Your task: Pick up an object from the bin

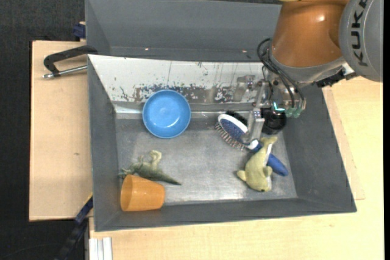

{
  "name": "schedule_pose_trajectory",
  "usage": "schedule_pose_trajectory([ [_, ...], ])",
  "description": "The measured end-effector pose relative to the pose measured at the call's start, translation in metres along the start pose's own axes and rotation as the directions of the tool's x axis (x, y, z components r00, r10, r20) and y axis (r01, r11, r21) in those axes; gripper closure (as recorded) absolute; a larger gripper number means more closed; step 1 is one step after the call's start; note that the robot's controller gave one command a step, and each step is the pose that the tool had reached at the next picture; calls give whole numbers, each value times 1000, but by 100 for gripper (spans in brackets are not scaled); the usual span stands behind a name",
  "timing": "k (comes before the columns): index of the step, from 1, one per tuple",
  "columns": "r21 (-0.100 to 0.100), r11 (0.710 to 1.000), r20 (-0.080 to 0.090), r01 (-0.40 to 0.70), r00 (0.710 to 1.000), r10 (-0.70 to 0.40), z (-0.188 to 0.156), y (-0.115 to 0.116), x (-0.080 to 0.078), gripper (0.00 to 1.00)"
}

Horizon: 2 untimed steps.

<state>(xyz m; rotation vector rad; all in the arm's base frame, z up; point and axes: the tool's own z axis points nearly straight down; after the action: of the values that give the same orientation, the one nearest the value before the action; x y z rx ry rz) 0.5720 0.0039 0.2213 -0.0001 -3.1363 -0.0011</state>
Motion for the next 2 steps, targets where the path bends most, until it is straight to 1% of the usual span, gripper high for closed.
schedule_pose_trajectory([
  [1,3,995,3,104,995,-104,77,-118,-18,0],
  [2,7,738,8,675,738,-675,141,-94,15,0],
])
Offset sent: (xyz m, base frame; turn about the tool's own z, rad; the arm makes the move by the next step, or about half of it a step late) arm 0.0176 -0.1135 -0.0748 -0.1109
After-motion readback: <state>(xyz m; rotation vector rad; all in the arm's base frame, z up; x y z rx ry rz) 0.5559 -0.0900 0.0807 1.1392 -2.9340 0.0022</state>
